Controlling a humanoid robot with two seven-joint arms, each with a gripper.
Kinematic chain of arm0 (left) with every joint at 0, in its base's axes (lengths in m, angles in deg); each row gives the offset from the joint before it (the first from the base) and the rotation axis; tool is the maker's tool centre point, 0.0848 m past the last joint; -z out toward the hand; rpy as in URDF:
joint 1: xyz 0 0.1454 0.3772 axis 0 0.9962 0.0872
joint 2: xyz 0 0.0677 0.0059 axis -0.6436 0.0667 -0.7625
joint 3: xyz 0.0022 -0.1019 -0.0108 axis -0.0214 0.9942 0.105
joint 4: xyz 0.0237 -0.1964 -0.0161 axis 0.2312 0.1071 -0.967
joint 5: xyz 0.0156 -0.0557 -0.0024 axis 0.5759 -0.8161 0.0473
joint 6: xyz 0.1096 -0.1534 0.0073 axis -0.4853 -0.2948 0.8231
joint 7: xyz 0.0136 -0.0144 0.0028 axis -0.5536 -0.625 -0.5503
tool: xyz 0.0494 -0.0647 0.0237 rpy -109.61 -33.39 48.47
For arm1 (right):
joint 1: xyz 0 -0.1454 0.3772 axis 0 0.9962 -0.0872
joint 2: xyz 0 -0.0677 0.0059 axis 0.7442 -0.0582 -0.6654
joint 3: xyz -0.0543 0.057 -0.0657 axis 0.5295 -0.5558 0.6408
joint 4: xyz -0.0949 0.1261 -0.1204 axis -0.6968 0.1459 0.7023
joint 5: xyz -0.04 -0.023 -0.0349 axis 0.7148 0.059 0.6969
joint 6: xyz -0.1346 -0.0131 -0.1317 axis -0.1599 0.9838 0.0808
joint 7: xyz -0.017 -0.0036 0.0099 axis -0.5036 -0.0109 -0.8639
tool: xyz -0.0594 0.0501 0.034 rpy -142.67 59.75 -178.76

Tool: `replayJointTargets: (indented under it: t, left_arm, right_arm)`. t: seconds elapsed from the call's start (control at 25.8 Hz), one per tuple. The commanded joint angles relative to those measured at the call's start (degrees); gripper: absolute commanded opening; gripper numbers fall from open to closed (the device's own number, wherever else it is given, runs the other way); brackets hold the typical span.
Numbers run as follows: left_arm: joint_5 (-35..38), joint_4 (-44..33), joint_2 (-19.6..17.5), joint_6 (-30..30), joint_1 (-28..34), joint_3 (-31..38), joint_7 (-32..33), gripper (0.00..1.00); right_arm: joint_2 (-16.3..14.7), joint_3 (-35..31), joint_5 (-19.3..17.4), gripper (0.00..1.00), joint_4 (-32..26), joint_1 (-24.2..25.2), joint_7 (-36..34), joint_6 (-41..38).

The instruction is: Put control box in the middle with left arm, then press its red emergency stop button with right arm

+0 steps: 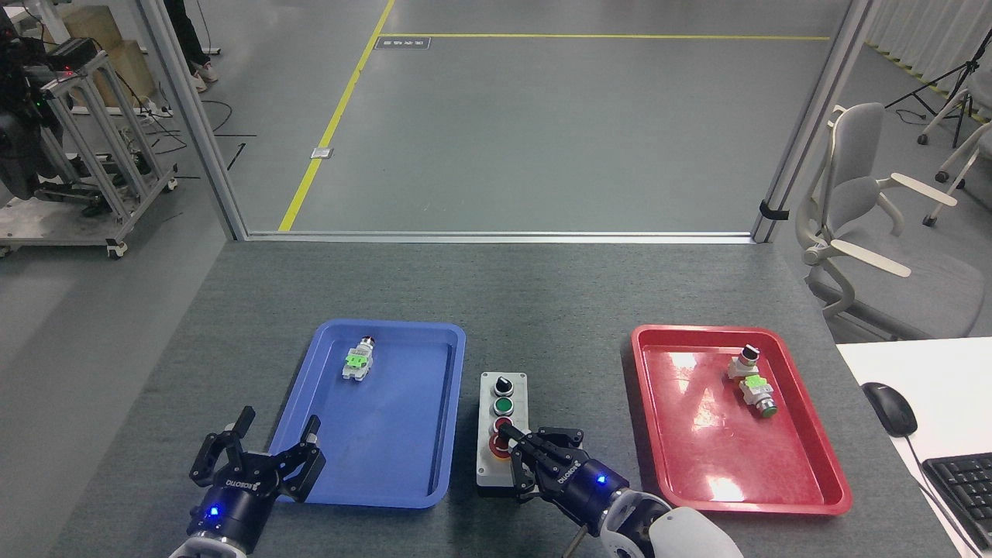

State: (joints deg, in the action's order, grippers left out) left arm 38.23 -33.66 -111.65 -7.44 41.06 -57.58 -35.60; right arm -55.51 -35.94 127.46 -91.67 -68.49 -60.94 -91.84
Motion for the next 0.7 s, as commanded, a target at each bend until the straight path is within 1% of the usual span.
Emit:
replayJointTargets:
  t: [0.0,0.19,0.27,0.35,0.46,0.5,0.54,0.58,0.62,0.66]
  left_arm:
    - [0.40,0.41,-0.30,3.91,-0.79,2.91,3.06,1.00]
    - [0.13,0.23,-0.30,8.83,-0.88,9.16,9.92,1.00]
    - [-0.04,-0.12,-0.13,9.53,-0.61,11.18,12.56,1.00]
    - [-0.04,-0.91,-0.13,9.62,-0.53,12.23,13.70,1.00]
    - [-0.48,-1.09,-0.04,9.62,-0.53,12.41,13.79,1.00]
    - [-0.48,-1.09,-0.04,9.62,-0.44,12.50,13.79,1.00]
    - [-0.48,-1.09,0.05,9.62,-0.44,12.58,13.79,1.00]
    - [-0.48,-1.09,0.05,9.62,-0.44,12.58,13.87,1.00]
    - [-0.48,-1.09,0.05,9.62,-0.35,12.58,13.87,1.00]
    - [-0.48,-1.09,0.05,9.62,-0.35,12.58,13.79,1.00]
  right_arm:
    - [0.11,0.11,0.01,0.00,0.46,0.13,0.40,-0.02]
    - [0.19,0.55,0.01,0.00,0.55,0.22,0.40,-0.28]
    - [0.19,1.87,0.10,0.00,1.25,0.22,1.37,-0.55]
    - [0.28,1.78,0.01,0.00,1.86,0.13,1.99,-0.46]
    - [0.37,1.16,-0.51,0.00,1.25,-0.13,1.46,-0.02]
    - [0.46,0.37,-1.30,0.10,0.81,-0.31,1.37,0.33]
    - [0.72,-2.09,-2.71,0.32,0.02,-0.49,1.37,0.51]
    - [0.63,-5.86,-4.38,0.77,-1.39,-0.49,1.37,0.42]
    - [0.46,-8.94,-5.35,1.00,-2.62,-0.57,1.46,-0.11]
    - [0.37,-12.46,-5.87,1.00,-3.94,-0.22,1.46,-0.28]
